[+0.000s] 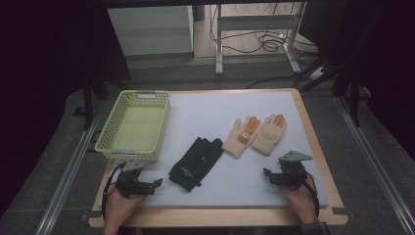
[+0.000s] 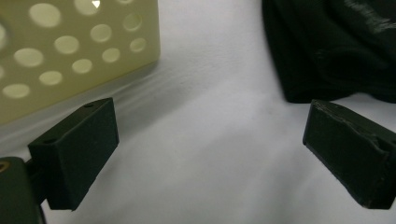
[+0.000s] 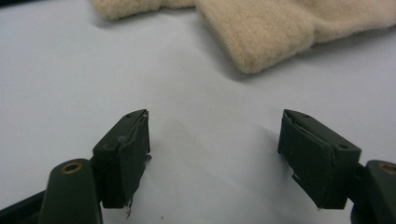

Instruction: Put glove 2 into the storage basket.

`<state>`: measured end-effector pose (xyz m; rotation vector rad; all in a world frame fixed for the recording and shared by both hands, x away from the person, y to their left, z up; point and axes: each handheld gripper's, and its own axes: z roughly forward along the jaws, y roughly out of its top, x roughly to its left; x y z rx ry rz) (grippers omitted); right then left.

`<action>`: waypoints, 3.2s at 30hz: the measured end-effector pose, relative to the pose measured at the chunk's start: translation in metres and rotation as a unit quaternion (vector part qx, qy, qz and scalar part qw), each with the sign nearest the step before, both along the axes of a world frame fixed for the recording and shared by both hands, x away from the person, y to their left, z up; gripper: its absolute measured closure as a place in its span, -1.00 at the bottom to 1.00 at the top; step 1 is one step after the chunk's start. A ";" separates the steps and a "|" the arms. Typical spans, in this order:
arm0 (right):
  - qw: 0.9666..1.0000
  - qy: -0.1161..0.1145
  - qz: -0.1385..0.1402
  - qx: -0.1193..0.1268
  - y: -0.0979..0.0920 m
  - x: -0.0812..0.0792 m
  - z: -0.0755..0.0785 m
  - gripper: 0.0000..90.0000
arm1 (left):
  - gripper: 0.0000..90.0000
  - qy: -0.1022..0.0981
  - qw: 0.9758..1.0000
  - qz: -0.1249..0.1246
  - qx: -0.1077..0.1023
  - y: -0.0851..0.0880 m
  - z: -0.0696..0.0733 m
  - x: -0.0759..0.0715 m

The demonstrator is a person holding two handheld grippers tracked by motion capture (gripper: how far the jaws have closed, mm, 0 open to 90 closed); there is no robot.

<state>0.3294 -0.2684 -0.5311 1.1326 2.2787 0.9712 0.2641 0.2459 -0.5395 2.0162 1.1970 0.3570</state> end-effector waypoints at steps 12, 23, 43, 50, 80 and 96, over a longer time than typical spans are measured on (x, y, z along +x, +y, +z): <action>1.000 0.000 -0.001 -0.001 0.000 0.000 0.000 -0.48 | -0.96 -0.006 0.998 -0.058 0.013 -0.037 0.041 -0.003; 1.000 0.000 -0.001 -0.001 0.000 0.000 0.000 -0.49 | -0.99 0.009 0.994 -0.097 0.042 -0.095 0.049 0.029; 1.000 0.001 0.001 0.000 0.000 0.000 0.000 -0.51 | -1.00 0.058 0.990 -0.098 0.078 -0.142 0.015 0.085; 1.000 0.000 0.001 0.000 0.000 0.000 0.000 -0.51 | -1.00 0.048 0.986 -0.113 0.116 -0.154 0.009 0.074; 1.000 0.000 0.001 -0.001 0.000 0.000 0.000 -0.51 | 0.43 0.023 0.992 -0.063 0.106 -0.132 0.043 0.076; 1.000 0.001 0.001 0.000 0.000 0.000 0.000 -0.51 | 0.41 0.005 0.995 -0.018 0.096 -0.109 0.100 0.106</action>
